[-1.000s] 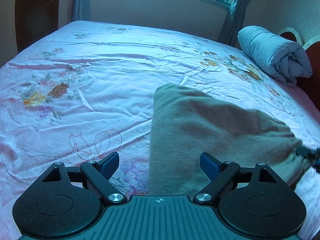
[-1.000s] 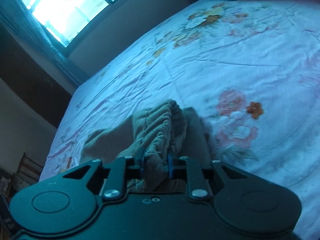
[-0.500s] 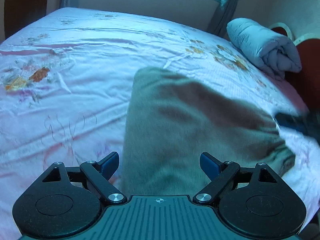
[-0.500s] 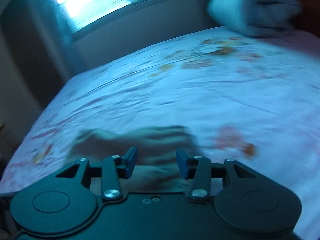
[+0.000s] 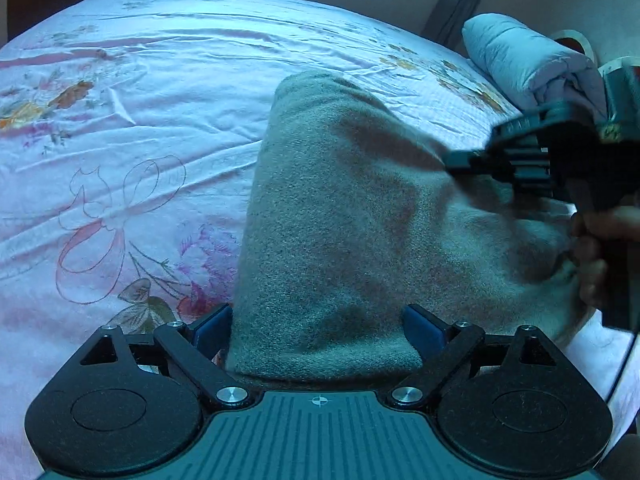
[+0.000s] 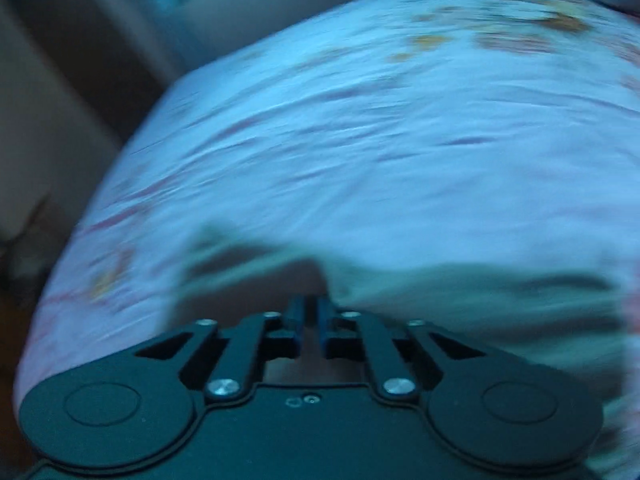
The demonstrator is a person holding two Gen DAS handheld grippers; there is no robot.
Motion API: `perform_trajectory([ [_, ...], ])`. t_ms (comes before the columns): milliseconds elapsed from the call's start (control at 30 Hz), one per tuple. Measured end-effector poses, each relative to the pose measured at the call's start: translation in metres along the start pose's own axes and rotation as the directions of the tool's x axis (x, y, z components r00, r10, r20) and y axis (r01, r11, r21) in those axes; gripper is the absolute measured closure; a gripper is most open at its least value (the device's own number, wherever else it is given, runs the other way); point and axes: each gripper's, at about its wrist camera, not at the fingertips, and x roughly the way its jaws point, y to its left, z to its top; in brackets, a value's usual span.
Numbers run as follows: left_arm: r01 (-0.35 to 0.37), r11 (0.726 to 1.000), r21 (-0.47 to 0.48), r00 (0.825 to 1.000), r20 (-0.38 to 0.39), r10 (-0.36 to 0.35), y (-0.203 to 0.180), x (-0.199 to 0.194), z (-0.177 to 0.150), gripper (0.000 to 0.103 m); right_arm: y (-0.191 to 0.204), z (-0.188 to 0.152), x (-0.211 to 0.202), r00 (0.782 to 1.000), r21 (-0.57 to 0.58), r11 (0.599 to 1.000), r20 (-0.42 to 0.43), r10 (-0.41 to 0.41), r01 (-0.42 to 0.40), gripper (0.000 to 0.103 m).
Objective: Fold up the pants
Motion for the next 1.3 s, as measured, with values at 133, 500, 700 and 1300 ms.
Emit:
perform_trajectory([
  [133,0.002,1.000,-0.011,1.000,-0.002,-0.002,0.000,0.000,0.006,0.010,-0.031,0.010,-0.009,0.997,0.060,0.996,0.042,-0.066,0.063,0.103],
  [500,-0.026,1.000,0.001,1.000,-0.012,0.026,-0.004,-0.008,0.028,0.010,0.012,-0.043,-0.053,0.997,-0.045,0.997,0.037,0.070,-0.068,0.090],
  [700,-0.072,0.997,0.028,0.997,-0.022,0.072,-0.016,-0.011,0.032,0.010,-0.017,-0.059,-0.058,1.000,-0.013,1.000,0.011,-0.001,0.001,0.093],
  [1300,-0.117,0.985,0.127,0.991,0.080,0.108,-0.036,-0.053,0.061,0.003,-0.018,-0.057,-0.167,0.958,-0.041,0.995,0.276,-0.078,0.093,0.021],
])
